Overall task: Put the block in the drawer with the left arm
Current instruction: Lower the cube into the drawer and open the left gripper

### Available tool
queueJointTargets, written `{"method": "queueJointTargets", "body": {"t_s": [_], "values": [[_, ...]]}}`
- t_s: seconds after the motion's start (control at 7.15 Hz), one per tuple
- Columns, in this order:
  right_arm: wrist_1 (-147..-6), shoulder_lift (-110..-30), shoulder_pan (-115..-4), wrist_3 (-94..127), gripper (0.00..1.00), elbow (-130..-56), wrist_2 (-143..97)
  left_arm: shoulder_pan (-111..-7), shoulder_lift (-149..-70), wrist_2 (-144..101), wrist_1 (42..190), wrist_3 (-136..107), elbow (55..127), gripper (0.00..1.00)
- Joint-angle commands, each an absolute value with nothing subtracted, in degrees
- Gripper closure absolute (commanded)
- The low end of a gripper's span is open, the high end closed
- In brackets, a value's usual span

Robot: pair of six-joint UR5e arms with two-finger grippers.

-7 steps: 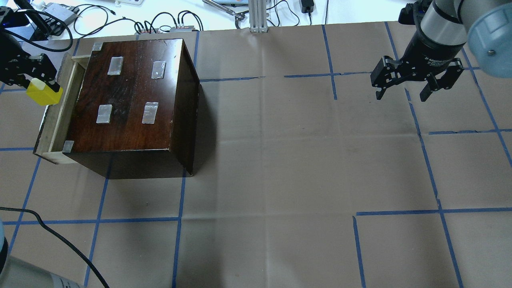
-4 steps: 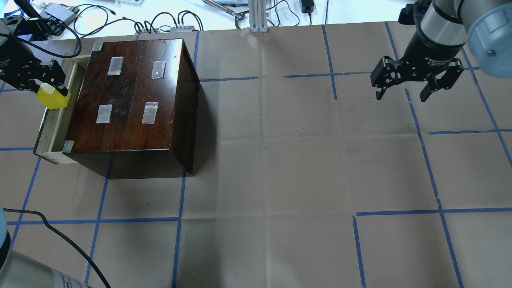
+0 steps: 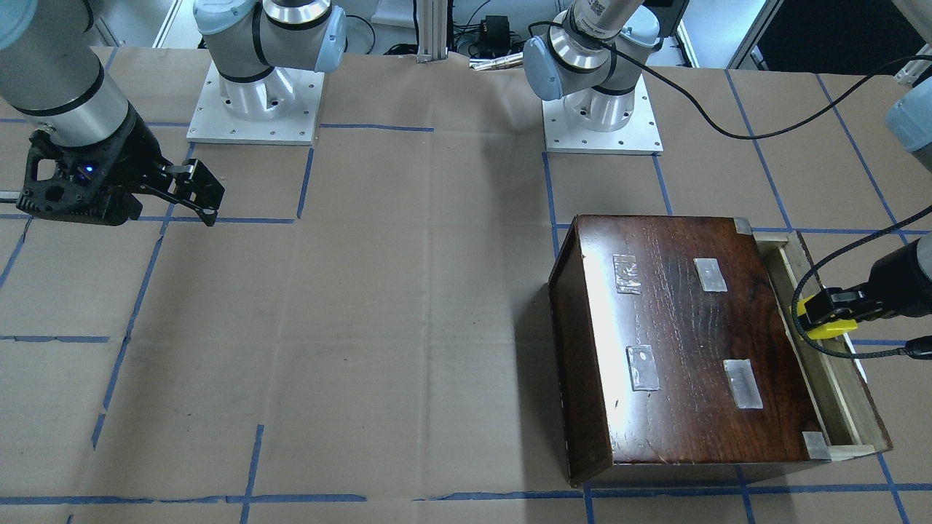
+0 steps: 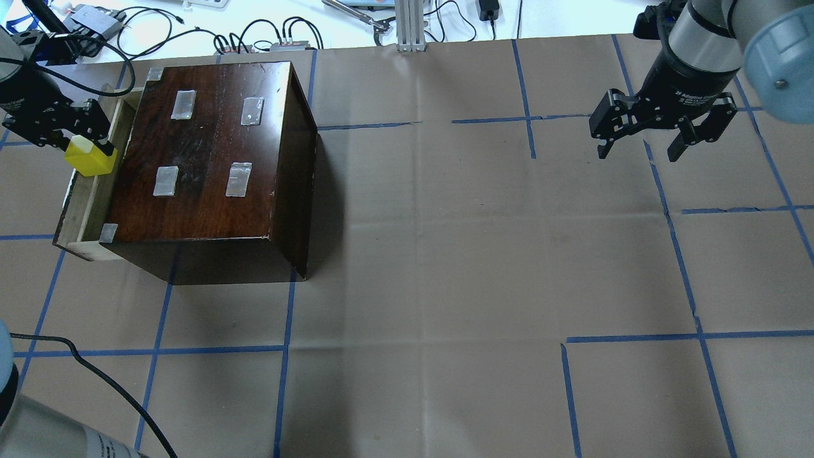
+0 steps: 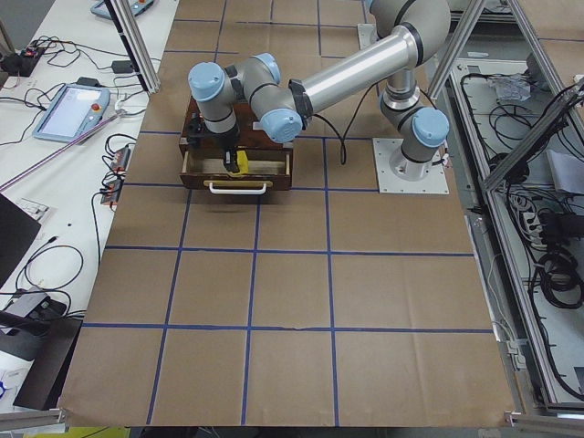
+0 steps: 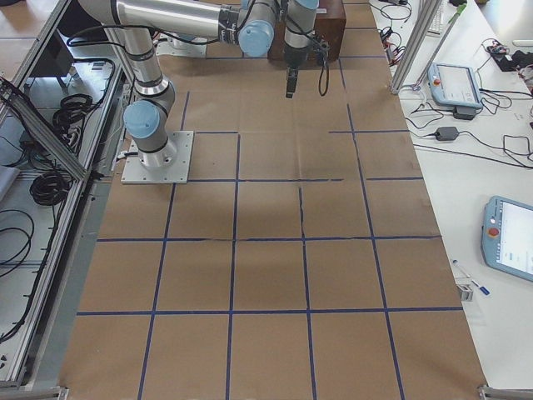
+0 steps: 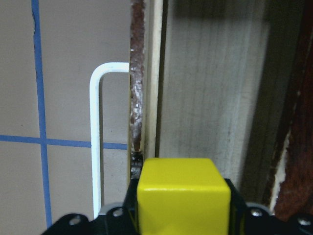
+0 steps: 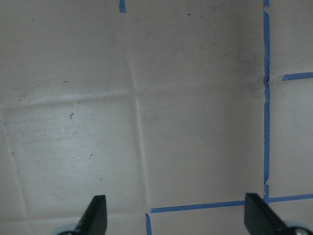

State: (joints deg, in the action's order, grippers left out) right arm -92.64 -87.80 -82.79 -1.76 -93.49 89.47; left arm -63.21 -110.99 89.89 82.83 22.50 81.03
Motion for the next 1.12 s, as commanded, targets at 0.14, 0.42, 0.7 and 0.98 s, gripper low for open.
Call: {"method": "queueJointTargets", "body": {"t_s": [0.14,0.42,0.7,0.98], "values": [[-92.64,-87.80,-82.79,-1.76,0.00,-93.52,89.47,-64.16,-111.01,90.00,81.57,22.50,81.65,0.60],[-92.55,-87.80,-82.79,-1.76,0.00,-93.52,89.47,-64.16,-111.09,89.91,80.78,22.59,81.91,0.01],[-92.55,-87.80,-82.79,-1.76,0.00,-93.52,89.47,-64.25,-111.01,89.91,80.68,22.59,81.83,0.01],[-92.64,-87.80,-82.79,-1.76,0.00,-93.43,89.47,-64.51,-108.47,90.35,81.12,22.59,80.95,0.01]]}}
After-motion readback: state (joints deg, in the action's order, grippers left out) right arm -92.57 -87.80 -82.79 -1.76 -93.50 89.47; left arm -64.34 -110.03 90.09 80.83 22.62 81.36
